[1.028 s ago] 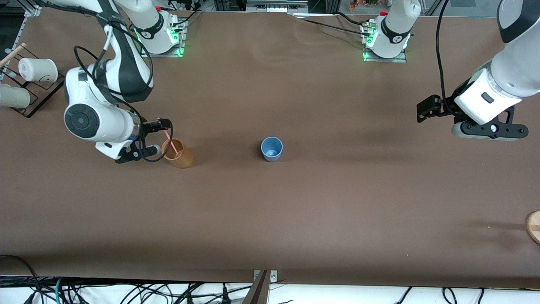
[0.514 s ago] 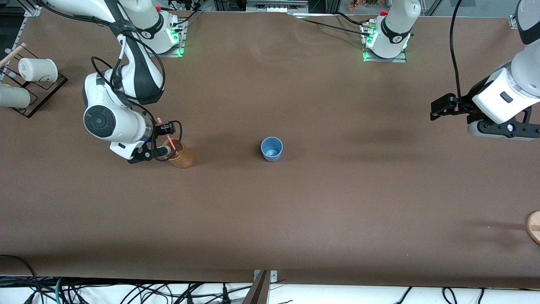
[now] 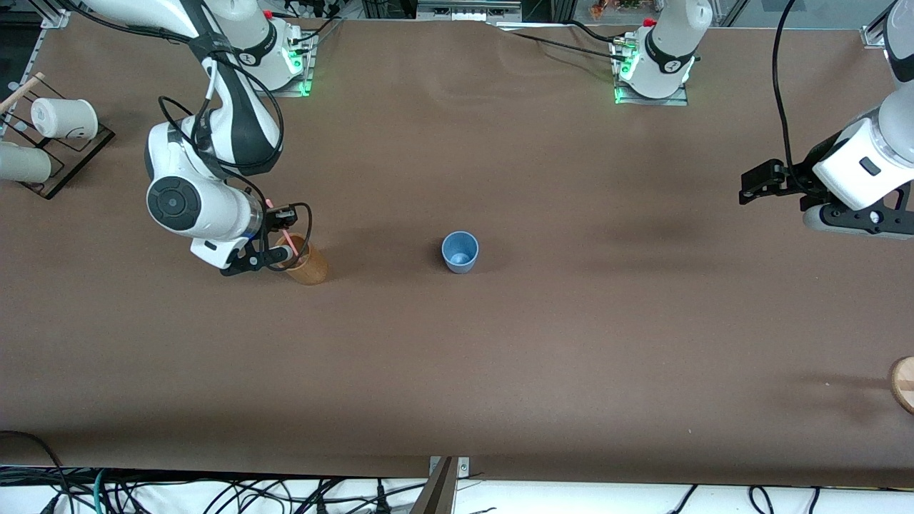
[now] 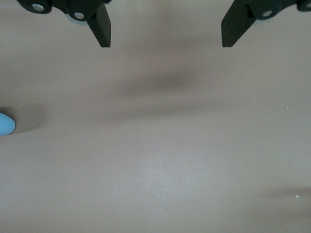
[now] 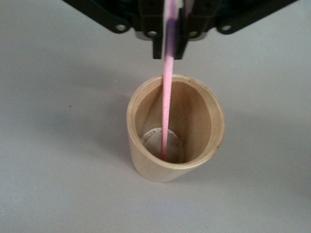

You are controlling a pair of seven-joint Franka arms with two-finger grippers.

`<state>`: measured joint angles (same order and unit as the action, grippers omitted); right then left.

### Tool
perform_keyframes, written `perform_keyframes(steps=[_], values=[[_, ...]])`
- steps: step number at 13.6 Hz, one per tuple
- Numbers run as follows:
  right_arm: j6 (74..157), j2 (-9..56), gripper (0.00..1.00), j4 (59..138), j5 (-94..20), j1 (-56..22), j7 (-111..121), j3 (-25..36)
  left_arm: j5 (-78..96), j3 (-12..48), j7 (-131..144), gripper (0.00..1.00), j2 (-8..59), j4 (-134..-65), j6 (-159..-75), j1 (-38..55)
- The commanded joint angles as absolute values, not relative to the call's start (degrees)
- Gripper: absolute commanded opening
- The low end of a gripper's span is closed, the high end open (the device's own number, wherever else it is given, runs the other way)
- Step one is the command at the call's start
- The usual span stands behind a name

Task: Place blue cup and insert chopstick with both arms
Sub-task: 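Grasp the pink chopstick in the tan cup with the right gripper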

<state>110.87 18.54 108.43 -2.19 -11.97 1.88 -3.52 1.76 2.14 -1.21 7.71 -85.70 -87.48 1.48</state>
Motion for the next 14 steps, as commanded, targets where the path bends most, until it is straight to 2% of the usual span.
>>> perform_keyframes(steps=[1,5,11,14], values=[[111.71,16.96,0.0,110.22,-2.73,-11.78,3.24,-3.87,0.97,2.99,-2.2,1.0,6.77,-86.93,-88.33,1.23],[109.96,16.18,0.0,108.73,-2.9,-11.69,4.04,-3.78,0.97,2.9,-2.2,1.0,7.29,-86.75,-88.42,1.41],[90.39,13.89,0.0,96.26,-3.16,-11.78,0.37,-4.22,1.05,2.99,-2.29,1.0,8.79,-84.11,-88.42,1.85],[82.64,12.83,0.0,89.59,-5.43,-11.78,-9.8,-8.16,1.14,3.08,-2.37,1.0,8.88,-84.11,-88.42,1.93]])
